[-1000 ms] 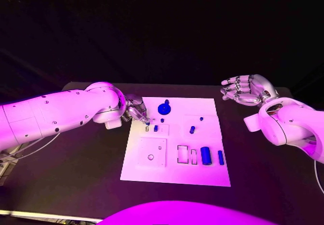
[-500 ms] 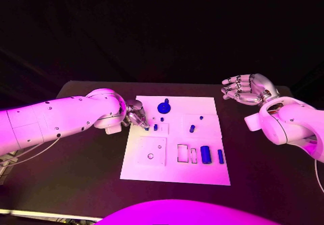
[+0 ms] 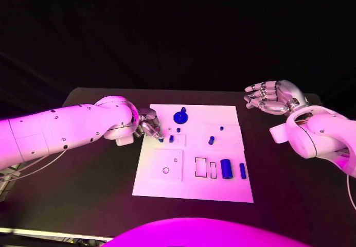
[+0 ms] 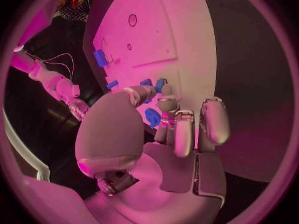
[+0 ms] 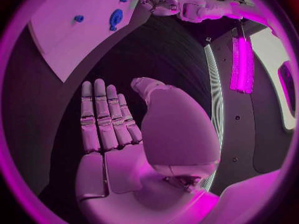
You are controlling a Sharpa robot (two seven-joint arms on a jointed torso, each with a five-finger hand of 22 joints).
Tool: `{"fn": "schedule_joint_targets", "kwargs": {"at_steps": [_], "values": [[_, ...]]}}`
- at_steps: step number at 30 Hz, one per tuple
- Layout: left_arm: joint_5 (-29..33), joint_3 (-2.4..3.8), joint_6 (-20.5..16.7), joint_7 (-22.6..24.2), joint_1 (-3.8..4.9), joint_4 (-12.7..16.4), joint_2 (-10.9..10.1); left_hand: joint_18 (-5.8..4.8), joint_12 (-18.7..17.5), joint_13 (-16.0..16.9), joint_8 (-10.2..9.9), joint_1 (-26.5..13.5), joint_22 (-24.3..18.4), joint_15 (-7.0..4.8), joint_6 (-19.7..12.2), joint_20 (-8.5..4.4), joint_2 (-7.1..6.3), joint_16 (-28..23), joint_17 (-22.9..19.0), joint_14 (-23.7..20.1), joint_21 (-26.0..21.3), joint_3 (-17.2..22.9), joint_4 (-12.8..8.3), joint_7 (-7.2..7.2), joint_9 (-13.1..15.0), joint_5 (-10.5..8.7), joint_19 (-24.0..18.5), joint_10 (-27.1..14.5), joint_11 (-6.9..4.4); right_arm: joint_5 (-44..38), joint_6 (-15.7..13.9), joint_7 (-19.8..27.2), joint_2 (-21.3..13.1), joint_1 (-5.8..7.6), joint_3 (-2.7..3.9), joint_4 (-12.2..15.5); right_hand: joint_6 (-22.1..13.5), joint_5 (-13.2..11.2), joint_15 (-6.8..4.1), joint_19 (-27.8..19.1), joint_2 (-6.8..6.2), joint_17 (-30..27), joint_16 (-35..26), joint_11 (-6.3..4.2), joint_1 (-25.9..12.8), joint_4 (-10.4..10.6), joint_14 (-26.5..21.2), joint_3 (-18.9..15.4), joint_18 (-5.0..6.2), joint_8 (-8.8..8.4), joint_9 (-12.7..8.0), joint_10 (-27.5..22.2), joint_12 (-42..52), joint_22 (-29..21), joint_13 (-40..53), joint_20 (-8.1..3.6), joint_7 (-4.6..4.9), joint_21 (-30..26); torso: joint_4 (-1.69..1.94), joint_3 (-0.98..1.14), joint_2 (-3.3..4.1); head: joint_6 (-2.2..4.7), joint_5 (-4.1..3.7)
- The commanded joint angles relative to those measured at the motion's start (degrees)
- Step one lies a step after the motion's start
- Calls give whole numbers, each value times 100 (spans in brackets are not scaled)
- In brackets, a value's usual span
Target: Assemble the parts on the task board
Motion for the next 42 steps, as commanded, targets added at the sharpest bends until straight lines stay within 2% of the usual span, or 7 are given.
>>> {"fn": "schedule_joint_targets", "kwargs": {"at_steps": [1,21,42], "values": [[-53,-1,-13,-24,-7,-4,12,-43,35,4,-2,9,5,-23,32,14,-27,5,1455,578,22,1126,-1111,5,7,22,40,55,3,-23,7,26,0,-2,2,-2,-39,19,-8,-29,-19,-7,-16,7,-58,-36,-31,-12,54,22,-5,-32,-12,-9,-8,3,281,-26,-1,1,-2,2,-11],[-101,2,-42,-51,-7,-6,17,-49,56,37,-9,0,34,-28,49,10,-34,4,1453,578,39,1145,-1120,-1,9,38,58,78,-3,-23,34,19,-5,-3,2,5,-40,22,-6,-36,-21,-13,-27,8,-64,-37,-30,-15,56,24,-6,-33,-8,-24,-18,7,281,-26,1,4,-3,-4,-28],[-126,3,25,-105,-7,-5,18,-52,77,68,-14,-11,52,-32,64,6,-42,7,1458,580,50,1159,-1127,-6,11,57,68,99,-8,-13,75,19,-9,-3,2,14,-39,23,-6,-38,-25,-16,-31,8,-68,-37,-29,-19,57,26,-6,-32,-6,-32,-23,8,282,-25,-1,2,-2,-39,-27]]}}
